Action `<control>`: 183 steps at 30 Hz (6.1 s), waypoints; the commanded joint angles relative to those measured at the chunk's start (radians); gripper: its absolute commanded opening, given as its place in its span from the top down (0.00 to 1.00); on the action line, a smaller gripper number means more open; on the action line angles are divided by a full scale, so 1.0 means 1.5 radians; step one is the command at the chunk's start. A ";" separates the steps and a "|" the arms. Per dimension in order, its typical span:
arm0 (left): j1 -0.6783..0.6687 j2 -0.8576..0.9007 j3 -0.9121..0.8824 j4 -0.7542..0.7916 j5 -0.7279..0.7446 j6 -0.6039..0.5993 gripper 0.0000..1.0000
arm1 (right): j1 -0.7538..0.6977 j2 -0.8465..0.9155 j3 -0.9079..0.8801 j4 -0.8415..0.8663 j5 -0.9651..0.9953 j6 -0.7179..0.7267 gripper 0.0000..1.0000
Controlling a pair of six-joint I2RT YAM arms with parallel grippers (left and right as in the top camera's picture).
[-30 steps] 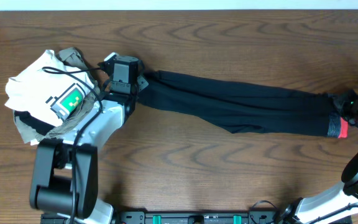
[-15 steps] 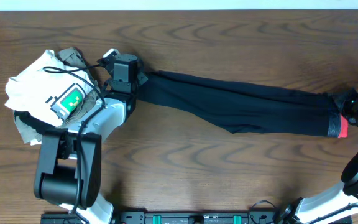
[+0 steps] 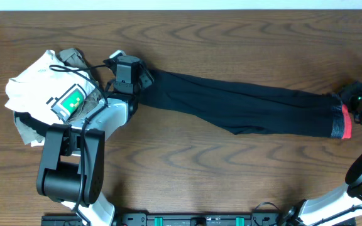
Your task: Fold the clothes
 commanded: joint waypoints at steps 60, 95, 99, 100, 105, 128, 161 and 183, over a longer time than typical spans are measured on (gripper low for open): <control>-0.048 -0.171 0.008 -0.329 0.141 0.165 0.50 | 0.031 0.026 0.029 -0.137 -0.115 -0.030 0.84; 0.132 0.085 0.172 -0.285 0.303 0.406 0.01 | 0.012 0.023 0.029 -0.402 -0.012 -0.117 0.73; 0.132 0.136 0.217 -0.316 0.319 0.412 0.01 | 0.012 0.023 0.029 -0.404 -0.012 -0.119 0.73; 0.132 0.147 0.218 -0.319 0.331 0.412 0.01 | 0.012 0.023 0.029 -0.404 -0.012 -0.119 0.73; 0.132 0.176 0.218 -0.374 0.369 0.412 0.00 | 0.012 0.023 0.030 -0.406 -0.009 -0.120 0.73; 0.156 0.005 0.219 -0.443 0.417 0.412 0.94 | 0.011 -0.008 0.041 -0.404 -0.060 -0.132 0.70; -0.105 -0.158 0.219 -0.525 0.217 0.442 0.94 | -0.002 -0.164 0.086 -0.566 -0.030 -0.132 0.59; -0.283 -0.022 0.218 -0.411 0.180 0.400 0.94 | -0.002 -0.164 0.086 -0.576 -0.035 -0.131 0.59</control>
